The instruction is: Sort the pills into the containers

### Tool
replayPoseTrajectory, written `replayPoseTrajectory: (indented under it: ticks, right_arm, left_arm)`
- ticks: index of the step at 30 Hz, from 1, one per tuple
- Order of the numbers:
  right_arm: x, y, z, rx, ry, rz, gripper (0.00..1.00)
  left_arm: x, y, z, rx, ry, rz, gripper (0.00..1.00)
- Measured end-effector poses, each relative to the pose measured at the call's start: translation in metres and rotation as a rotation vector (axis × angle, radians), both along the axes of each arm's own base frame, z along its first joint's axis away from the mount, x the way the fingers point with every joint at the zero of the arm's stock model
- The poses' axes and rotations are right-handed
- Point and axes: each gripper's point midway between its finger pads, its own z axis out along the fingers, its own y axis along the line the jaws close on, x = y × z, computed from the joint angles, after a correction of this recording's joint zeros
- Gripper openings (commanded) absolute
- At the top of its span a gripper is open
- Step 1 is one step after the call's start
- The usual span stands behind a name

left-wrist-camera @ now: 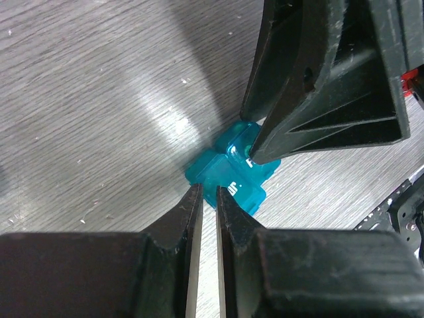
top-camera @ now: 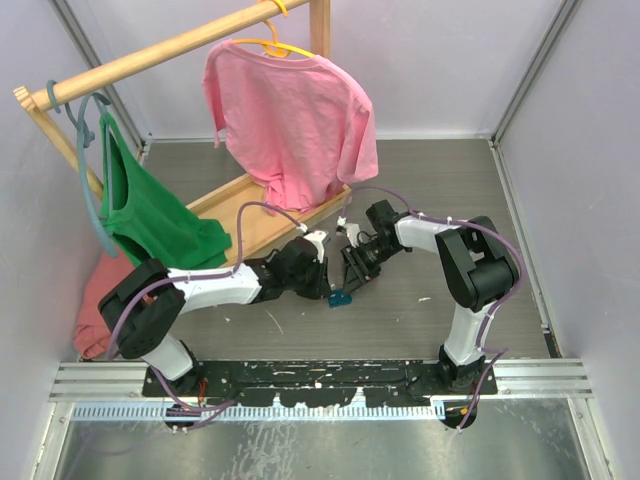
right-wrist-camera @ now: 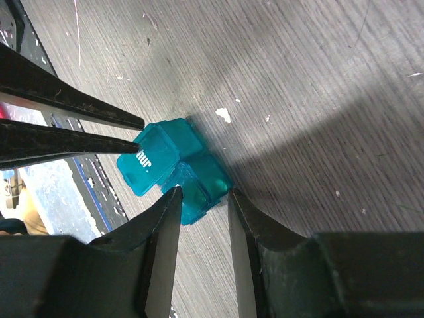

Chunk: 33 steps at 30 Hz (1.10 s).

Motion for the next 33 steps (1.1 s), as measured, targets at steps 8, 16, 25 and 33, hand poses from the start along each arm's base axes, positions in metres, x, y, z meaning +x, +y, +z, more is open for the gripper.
replayPoseTrajectory:
  ticks: [8, 16, 25, 33]
  right_arm:
    - [0.0, 0.0, 0.0, -0.001, 0.0, 0.0, 0.39]
    - [0.0, 0.0, 0.0, -0.002, 0.0, 0.002, 0.39]
    - [0.0, 0.001, 0.0, -0.003, -0.002, 0.003, 0.39]
    - [0.0, 0.001, 0.0, -0.004, -0.002, 0.004, 0.39]
  left_arm:
    - [-0.007, -0.014, 0.012, 0.007, -0.012, -0.042, 0.14]
    - [-0.014, -0.02, 0.008, 0.037, -0.006, -0.078, 0.0]
    - [-0.015, -0.019, -0.004, 0.063, 0.022, -0.072, 0.0]
    - [-0.013, -0.014, 0.001, 0.086, 0.009, -0.06, 0.0]
